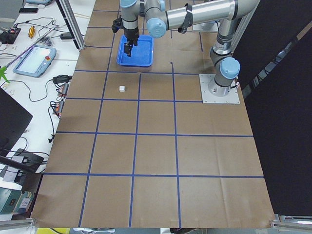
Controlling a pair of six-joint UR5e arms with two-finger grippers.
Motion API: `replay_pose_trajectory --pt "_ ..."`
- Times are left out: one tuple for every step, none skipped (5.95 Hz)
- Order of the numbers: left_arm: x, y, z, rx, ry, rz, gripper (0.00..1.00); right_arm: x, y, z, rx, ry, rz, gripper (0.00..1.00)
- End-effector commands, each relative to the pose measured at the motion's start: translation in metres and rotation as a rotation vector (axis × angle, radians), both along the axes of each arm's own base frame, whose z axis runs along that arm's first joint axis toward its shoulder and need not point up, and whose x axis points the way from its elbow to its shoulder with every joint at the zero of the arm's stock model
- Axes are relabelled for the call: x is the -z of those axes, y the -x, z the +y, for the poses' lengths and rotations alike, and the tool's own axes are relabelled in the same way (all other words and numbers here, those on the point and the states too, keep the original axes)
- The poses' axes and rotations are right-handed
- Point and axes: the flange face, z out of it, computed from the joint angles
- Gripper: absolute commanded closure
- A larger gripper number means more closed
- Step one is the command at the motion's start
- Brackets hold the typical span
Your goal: Assemble white blocks and place on blue tray
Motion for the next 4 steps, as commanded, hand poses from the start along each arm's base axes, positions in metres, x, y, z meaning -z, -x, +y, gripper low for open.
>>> replay_pose_trajectory --pt "0.059 -0.026 -0.039 0.322 0.017 -0.024 0.01 0.003 0.003 -0.002 -0.289 0.024 0.012 0.00" --pt "0.089 -0.060 -0.051 0.493 0.008 -0.024 0.01 0.002 0.004 -0.003 -0.445 0.034 0.018 0.00" --pt "0.112 -0.070 -0.064 0.622 0.000 -0.024 0.01 0.001 0.006 -0.004 -0.623 0.049 0.024 0.00" --pt "0.128 -0.076 -0.058 0.783 -0.045 -0.046 0.01 -0.001 0.018 -0.010 -0.812 0.086 0.044 0.00"
